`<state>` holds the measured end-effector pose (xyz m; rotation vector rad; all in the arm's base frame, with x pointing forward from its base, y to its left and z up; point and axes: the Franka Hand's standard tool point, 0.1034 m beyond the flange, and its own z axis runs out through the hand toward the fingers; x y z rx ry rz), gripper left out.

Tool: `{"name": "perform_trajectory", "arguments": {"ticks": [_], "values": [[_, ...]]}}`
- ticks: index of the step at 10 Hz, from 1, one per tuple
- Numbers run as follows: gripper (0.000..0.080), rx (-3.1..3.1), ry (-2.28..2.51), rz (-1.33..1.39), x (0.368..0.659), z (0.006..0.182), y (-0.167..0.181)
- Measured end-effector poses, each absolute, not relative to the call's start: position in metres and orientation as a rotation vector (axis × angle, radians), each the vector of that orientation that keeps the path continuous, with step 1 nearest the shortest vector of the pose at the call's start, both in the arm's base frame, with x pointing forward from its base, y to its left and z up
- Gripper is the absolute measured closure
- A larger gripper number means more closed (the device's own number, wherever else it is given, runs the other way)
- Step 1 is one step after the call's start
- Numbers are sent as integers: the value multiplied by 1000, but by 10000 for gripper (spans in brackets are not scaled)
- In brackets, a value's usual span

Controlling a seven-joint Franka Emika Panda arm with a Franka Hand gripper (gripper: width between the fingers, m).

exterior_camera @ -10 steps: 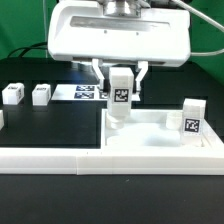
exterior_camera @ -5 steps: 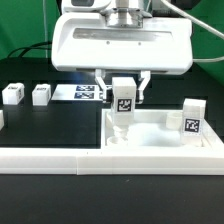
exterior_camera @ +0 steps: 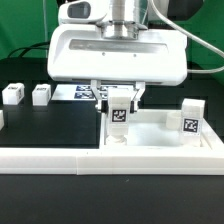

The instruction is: Assemble square table

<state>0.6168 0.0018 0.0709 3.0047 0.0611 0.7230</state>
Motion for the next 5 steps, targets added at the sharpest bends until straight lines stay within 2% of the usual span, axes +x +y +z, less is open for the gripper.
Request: {"name": "perform_trajectory", "arguments": {"ticks": [1,5], "values": [[509,3003,65,722,616,66,4],[509,2964,65,785,619,65,1]]}}
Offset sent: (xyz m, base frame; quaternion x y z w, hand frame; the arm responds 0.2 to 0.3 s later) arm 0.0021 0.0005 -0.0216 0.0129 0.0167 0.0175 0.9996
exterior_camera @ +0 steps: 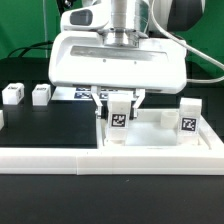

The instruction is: Assemble square table

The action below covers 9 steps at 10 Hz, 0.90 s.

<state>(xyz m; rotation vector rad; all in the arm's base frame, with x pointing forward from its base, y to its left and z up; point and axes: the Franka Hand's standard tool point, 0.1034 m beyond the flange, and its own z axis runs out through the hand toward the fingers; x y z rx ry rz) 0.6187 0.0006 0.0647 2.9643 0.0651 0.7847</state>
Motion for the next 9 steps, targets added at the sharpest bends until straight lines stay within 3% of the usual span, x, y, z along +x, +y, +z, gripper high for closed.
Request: {"name": "perform_trajectory", "arguments": {"ticks": [3,4,5,6,9], "values": [[438,2964,65,784,619,65,0],[304,2964,65,784,619,64,0],[304,2964,65,784,619,64,0],[179,2964,65,784,619,64,0],[151,2964,64,784,619,64,0]]}}
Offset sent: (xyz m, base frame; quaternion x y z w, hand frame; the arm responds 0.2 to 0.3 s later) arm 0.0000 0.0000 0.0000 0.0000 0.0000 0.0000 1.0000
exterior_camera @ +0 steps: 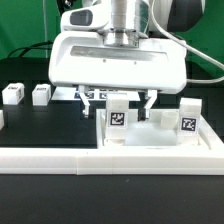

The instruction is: Assemble square table

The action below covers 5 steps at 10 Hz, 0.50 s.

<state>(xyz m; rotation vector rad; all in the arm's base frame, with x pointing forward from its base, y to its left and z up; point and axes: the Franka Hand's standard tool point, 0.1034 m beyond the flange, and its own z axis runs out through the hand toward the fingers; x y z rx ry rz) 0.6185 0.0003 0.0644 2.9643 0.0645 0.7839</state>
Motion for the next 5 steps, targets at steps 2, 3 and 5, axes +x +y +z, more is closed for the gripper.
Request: {"name": "perform_trajectory", "arguments": {"ticks": [2,3,5], "values": [[150,2964,65,784,619,64,0],[150,2964,64,784,619,64,0],[150,3039,11,663,617,69,2]]}}
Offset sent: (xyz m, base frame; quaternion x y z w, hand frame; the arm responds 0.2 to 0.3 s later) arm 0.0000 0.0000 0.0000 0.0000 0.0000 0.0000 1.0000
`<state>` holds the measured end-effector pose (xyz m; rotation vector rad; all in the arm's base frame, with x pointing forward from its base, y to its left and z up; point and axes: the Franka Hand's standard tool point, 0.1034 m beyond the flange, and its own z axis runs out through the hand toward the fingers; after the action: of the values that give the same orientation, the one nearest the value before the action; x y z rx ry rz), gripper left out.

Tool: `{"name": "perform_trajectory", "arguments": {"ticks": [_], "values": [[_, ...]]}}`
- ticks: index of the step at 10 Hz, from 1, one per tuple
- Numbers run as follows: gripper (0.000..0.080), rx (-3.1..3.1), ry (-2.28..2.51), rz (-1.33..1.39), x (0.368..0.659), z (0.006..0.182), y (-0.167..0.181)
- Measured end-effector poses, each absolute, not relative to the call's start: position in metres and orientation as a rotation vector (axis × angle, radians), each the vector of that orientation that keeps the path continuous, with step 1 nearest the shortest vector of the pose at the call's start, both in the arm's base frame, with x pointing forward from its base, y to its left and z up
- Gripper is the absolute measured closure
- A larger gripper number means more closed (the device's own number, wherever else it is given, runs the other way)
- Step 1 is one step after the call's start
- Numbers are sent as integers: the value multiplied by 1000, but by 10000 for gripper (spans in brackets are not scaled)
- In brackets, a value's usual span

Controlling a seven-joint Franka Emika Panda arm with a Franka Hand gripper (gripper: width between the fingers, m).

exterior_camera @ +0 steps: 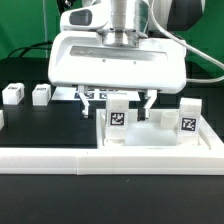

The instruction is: Assemble square table

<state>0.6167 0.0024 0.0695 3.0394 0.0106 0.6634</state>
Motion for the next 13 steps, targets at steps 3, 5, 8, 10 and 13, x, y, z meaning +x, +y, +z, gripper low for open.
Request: {"name": "perform_trajectory", "arguments": {"ticks": [3,5,8,10,13], "values": [[150,3194,-282,240,621,80,13],[150,3197,-293,195,626,80,2],[150,3198,-304,182,627,80,0],[150,3197,-306,180,625,78,-1],[329,3197,-306,180,625,78,-1]]}}
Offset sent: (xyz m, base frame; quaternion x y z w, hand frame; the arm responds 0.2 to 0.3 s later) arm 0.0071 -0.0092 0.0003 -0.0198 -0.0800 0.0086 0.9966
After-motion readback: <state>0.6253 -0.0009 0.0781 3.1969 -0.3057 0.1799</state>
